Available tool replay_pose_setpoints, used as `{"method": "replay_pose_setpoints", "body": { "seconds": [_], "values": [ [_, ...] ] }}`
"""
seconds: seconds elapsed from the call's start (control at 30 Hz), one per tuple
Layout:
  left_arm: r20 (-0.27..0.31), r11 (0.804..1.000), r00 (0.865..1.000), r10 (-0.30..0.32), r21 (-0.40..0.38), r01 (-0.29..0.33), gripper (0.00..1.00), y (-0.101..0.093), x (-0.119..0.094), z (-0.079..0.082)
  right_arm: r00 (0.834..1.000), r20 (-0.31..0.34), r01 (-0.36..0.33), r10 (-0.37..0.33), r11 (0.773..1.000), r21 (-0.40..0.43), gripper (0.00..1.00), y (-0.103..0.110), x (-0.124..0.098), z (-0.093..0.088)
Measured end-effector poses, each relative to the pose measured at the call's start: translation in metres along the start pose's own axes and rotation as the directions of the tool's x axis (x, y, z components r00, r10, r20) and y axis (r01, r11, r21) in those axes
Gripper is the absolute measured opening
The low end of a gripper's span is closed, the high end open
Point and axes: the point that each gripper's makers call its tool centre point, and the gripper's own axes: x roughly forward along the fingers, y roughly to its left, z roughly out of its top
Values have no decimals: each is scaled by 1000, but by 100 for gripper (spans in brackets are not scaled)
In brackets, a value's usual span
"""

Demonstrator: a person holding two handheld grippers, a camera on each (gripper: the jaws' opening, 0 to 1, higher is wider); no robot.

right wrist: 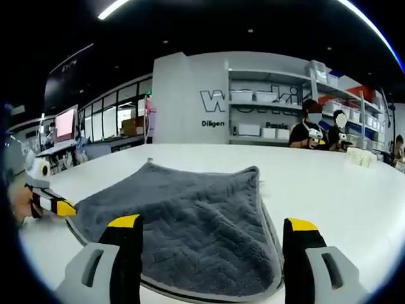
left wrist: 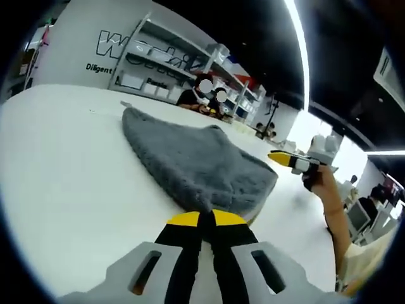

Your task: Fold the towel on the table until its edges align and the towel forms a compact rectangular stack.

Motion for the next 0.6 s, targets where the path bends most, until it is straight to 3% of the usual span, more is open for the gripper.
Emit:
{"method": "replay_pose_setpoints", "body": {
  "seconds": [0.3,0.6],
  "values": [
    [4,999,999,47,2,-47,4,43,-21,18,1000,-13,-9,9,1000,-4,93,2,1,-3],
    [8,996,996,92,14,-92,4,74,-44,27,999,-31,-18,17,1000,-10,95,5,3,-6]
  ]
}}
